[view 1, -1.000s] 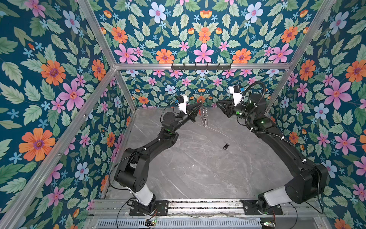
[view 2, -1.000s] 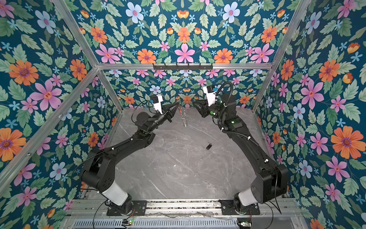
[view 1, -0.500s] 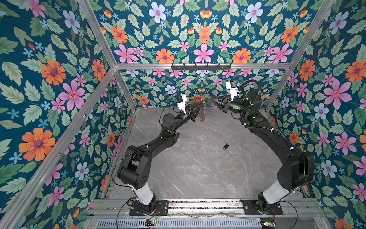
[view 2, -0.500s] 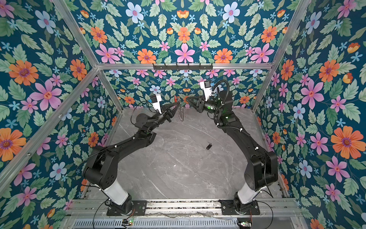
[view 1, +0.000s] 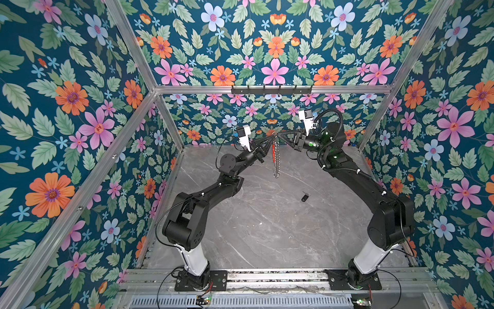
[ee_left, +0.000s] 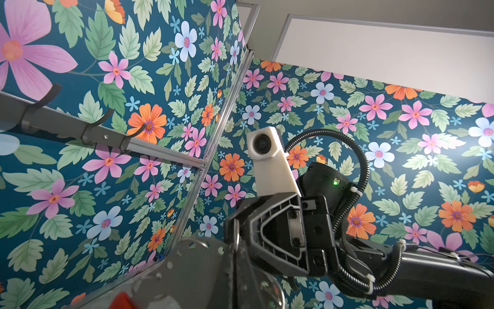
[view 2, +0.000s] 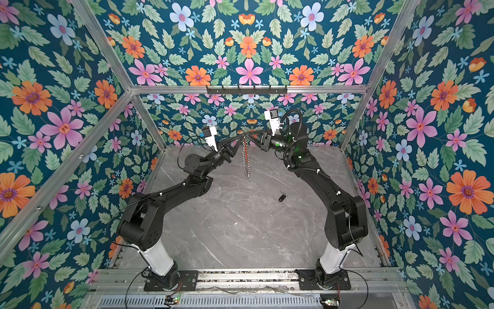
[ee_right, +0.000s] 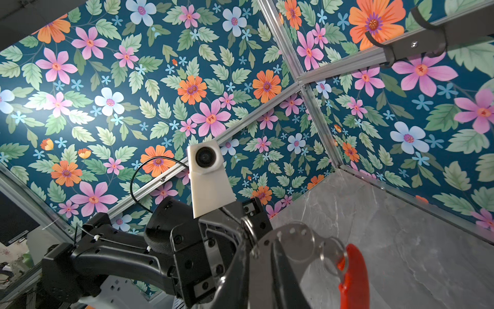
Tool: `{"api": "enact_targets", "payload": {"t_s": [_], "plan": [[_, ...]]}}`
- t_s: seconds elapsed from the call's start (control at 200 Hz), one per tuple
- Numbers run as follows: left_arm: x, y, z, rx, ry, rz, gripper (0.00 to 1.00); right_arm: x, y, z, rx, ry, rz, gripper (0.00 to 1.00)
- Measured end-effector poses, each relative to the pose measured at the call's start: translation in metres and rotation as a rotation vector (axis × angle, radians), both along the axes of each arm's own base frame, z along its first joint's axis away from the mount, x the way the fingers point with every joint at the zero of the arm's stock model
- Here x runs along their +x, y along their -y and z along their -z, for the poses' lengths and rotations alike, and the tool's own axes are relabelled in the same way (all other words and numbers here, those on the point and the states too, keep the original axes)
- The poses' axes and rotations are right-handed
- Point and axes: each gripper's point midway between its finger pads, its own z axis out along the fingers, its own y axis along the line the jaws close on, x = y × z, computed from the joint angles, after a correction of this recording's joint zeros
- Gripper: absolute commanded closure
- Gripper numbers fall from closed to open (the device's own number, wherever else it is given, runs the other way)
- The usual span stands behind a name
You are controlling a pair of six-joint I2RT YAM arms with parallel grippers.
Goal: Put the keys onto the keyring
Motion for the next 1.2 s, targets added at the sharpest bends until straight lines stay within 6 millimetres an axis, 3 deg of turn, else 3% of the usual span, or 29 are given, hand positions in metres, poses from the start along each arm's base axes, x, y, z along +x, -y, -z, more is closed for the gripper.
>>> {"api": "enact_targets", "payload": {"t_s": [0.565, 0.89, 1.085, 1.2], "plan": [[-0.001, -0.001, -0.006, -0.030, -0.005, 0.017, 1.00, 0.000, -0.011, 0.000, 0.021, -0.016, -0.043, 0.81], [-0.001, -0.002, -0.007, -0.034, -0.004, 0.020, 1.00, -0.003, -0.013, -0.005, 0.029, -0.002, -0.051, 1.00], [-0.002, -0.002, -0.008, -0.036, 0.000, 0.021, 1.00, -0.003, -0.013, -0.007, 0.029, 0.002, -0.051, 1.00], [0.000, -0.002, -0.005, -0.015, 0.006, 0.007, 0.77, -0.003, -0.013, -0.005, 0.010, 0.004, -0.046, 1.00]]}}
